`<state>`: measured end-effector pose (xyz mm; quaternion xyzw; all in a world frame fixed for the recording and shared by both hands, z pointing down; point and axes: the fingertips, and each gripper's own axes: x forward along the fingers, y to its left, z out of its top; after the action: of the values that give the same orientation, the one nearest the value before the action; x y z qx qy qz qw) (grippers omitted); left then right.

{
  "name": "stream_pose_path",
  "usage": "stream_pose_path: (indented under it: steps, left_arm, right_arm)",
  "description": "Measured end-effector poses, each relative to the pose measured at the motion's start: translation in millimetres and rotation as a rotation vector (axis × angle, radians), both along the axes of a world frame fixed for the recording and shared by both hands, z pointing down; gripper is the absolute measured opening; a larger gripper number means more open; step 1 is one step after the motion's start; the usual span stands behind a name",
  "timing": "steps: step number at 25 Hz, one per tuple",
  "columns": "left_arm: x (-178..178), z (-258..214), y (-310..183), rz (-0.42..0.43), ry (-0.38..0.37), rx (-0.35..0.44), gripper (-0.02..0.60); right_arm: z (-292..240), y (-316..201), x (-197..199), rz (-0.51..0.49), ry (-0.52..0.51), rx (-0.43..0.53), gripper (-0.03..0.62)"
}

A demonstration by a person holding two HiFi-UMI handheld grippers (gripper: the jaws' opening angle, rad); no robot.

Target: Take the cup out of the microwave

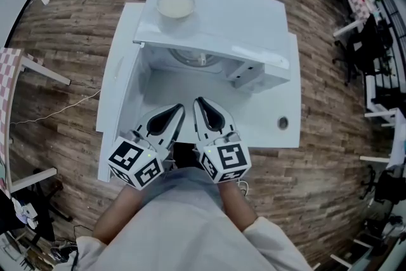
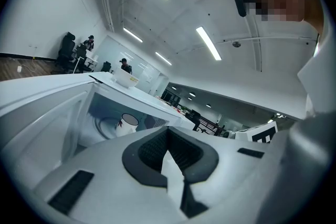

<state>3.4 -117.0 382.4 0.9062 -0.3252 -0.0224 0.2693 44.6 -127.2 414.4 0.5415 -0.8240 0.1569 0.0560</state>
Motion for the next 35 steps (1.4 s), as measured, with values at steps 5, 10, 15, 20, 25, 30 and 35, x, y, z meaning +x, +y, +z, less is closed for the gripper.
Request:
stream_pose_path:
  steps: [5, 10, 15, 20, 25, 30, 35]
  left_arm:
    - [-1, 3, -11, -0.007, -0.004, -0.014, 0.011]
    - [0, 13, -19, -0.015, -0.009, -0.036, 0.011]
    - [-1, 17, -29, -0.022, -0.006, -0.051, 0.01]
    - [-3, 20, -37, -0.034, -0.007, -0.064, 0.01]
    - [-3, 25, -44, -0.041, -0.011, -0.074, 0.011]
    - [-3, 29, -52, -0.05, -0.016, -0.079, 0.011]
    - [-3, 28, -61, -0.059, -0.014, -0.077, 0.01]
  right_arm:
    - [7, -17, 5, 0.014, 0.009, -0.012, 0.025]
    - [22, -30, 14, 0.039, 0.037, -0.036, 0.026]
    - [36, -42, 14, 0.032, 0.041, -0.07, 0.035]
    - [48, -52, 17, 0.032, 0.048, -0.097, 0.046]
    - [58, -63, 21, 0.037, 0.055, -0.115, 0.062]
    - [69, -76, 24, 0.036, 0.066, -0.129, 0.077]
    - [76, -86, 27, 0.035, 0.076, -0.141, 0.08]
